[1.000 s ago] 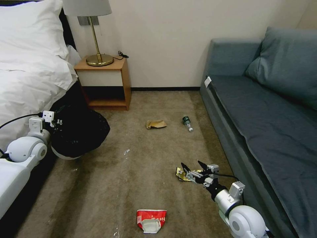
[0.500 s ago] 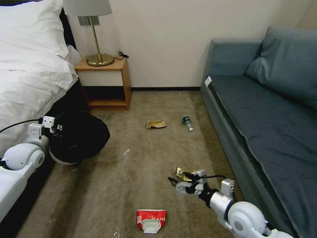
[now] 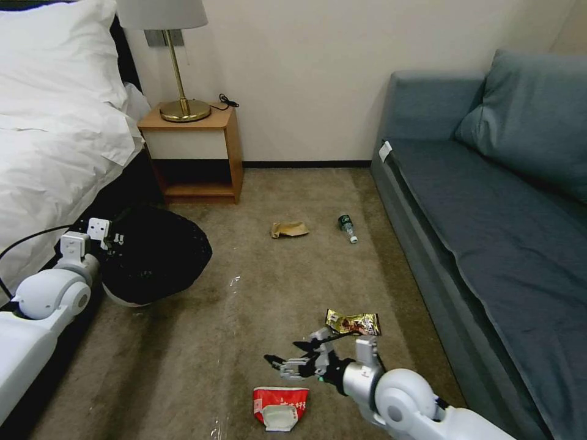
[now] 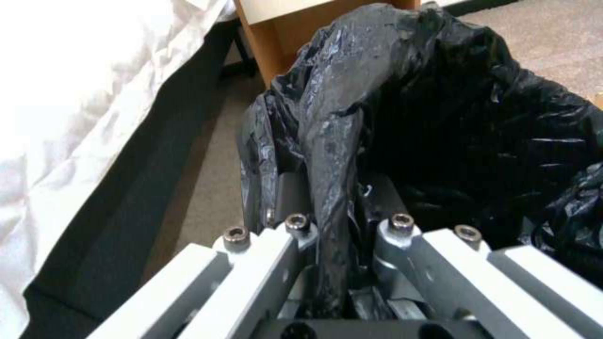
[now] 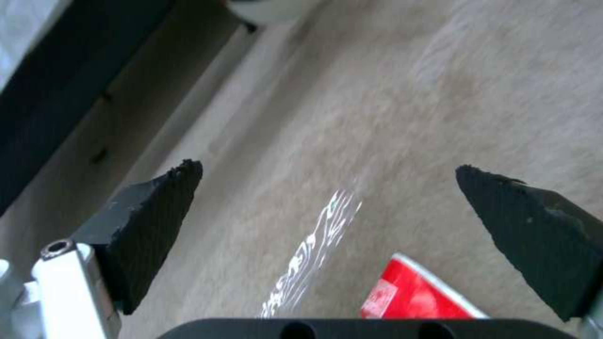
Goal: Pick up the trash bin, then pick up the garbage on the floor and place it into the trash bin.
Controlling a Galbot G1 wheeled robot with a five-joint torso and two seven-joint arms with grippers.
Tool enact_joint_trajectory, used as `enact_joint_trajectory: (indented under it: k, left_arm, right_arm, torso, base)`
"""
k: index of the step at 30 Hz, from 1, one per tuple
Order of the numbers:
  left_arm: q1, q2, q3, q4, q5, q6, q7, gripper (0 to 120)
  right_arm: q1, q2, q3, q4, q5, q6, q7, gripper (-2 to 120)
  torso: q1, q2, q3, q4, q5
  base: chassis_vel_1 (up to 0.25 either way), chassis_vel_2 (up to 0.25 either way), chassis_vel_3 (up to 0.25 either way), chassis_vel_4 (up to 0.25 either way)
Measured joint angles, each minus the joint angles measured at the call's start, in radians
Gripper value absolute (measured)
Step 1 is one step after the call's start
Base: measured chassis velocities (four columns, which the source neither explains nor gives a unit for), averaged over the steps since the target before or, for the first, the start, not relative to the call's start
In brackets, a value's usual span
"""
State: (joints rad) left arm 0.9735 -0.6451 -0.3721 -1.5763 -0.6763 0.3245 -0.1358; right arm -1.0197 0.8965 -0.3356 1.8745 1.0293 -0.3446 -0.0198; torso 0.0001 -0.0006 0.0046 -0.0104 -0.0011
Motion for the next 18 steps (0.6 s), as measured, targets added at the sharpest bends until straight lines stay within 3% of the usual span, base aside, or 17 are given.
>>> enact_joint_trajectory:
  k: [4, 8, 9, 18]
  left_arm:
    - [-0.004, -0.006, -0.001, 0.008, 0.001, -0.001, 0.008, 5]
    - [-0.006, -0.007, -0.001, 0.010, 0.002, -0.001, 0.009, 5]
    - [-0.008, -0.011, -0.001, 0.015, 0.008, -0.002, 0.011, 5]
    - [-0.006, -0.033, 0.008, 0.020, 0.034, -0.003, 0.010, 5]
  right_arm:
    - [0.093, -0.013, -0.139, -0.038, 0.013, -0.027, -0.017, 100]
    - [0.128, -0.015, -0.184, -0.053, 0.015, -0.033, -0.024, 100]
    - [0.190, -0.009, -0.246, -0.088, 0.015, -0.038, -0.039, 100]
    - [0.300, 0.039, -0.357, -0.235, -0.026, -0.031, -0.089, 100]
  torso:
    - [0.000, 0.000, 0.000, -0.0001, -0.0001]
    - [0.000, 0.000, 0.000, -0.0002, 0.0000]
    - [0.000, 0.000, 0.000, 0.0000, 0.0000]
    - [0.000, 0.000, 0.000, 0.0001, 0.0001]
  base:
    - [0.000, 0.000, 0.000, 0.000]
    - [0.000, 0.000, 0.000, 0.000]
    - [0.000, 0.000, 0.000, 0.000]
    - [0.000, 0.000, 0.000, 0.000]
